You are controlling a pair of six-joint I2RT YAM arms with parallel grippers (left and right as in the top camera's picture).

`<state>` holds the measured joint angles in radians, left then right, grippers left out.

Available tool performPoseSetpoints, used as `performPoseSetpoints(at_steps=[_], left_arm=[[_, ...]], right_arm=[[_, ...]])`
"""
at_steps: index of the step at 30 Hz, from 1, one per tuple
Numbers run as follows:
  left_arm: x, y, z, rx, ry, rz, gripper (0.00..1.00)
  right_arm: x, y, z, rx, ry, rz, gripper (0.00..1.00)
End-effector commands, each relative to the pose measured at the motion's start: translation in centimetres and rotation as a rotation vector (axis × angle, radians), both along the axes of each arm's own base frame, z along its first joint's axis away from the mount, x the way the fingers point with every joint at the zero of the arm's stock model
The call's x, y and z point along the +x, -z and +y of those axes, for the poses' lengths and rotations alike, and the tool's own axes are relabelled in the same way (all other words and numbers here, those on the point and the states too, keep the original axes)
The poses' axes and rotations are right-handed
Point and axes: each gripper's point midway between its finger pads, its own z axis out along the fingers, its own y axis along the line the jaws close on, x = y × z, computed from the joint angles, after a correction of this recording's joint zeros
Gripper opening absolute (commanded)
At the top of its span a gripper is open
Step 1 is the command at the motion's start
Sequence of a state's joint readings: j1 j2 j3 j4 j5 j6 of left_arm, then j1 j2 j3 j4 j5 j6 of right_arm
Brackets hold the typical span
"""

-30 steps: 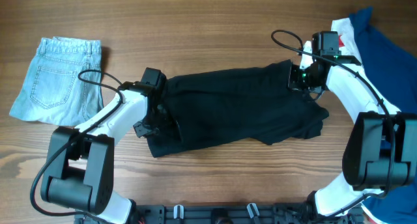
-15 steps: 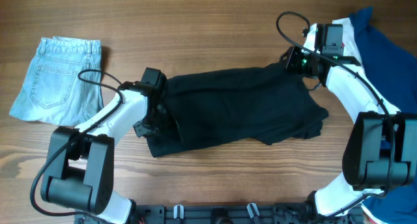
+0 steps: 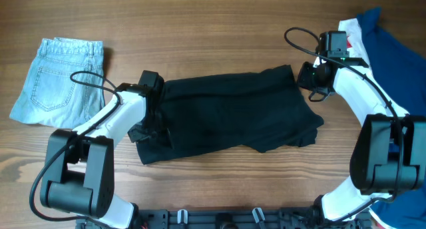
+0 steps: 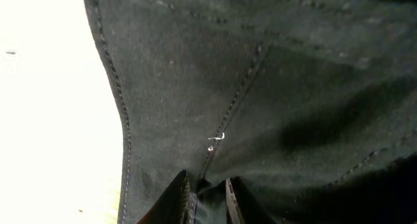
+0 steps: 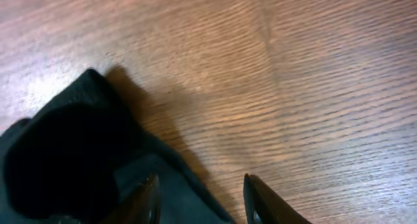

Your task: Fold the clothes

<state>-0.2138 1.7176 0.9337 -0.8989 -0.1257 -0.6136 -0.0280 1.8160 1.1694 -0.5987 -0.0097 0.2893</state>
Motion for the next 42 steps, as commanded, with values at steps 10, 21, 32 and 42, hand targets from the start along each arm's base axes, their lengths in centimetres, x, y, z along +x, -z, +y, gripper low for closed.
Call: performPoseSetpoints(at_steps=[10, 21, 32, 42], left_arm=[[2.7, -10.7, 0.5, -0.009, -0.003, -0.278, 1.0], [0.7, -3.7, 0.2, -0.1, -0.058, -0.142, 1.0], [-1.1, 1.6, -1.5, -0.225, -0.004, -0.171, 0.97], [0.4, 1.8, -3.2, -0.323, 0.019, -0.25, 0.59]], right_arm=[[-5.1, -7.8, 2.0, 0.084, -0.079, -0.017, 0.45], [-6.1, -7.2, 2.0, 0.077, -0.106, 0.032, 0.47], [-6.2, -7.2, 2.0, 0.076, -0.11, 0.033, 0.47], [-6.3, -7.2, 2.0, 0.077, -0.11, 0.038, 0.47]])
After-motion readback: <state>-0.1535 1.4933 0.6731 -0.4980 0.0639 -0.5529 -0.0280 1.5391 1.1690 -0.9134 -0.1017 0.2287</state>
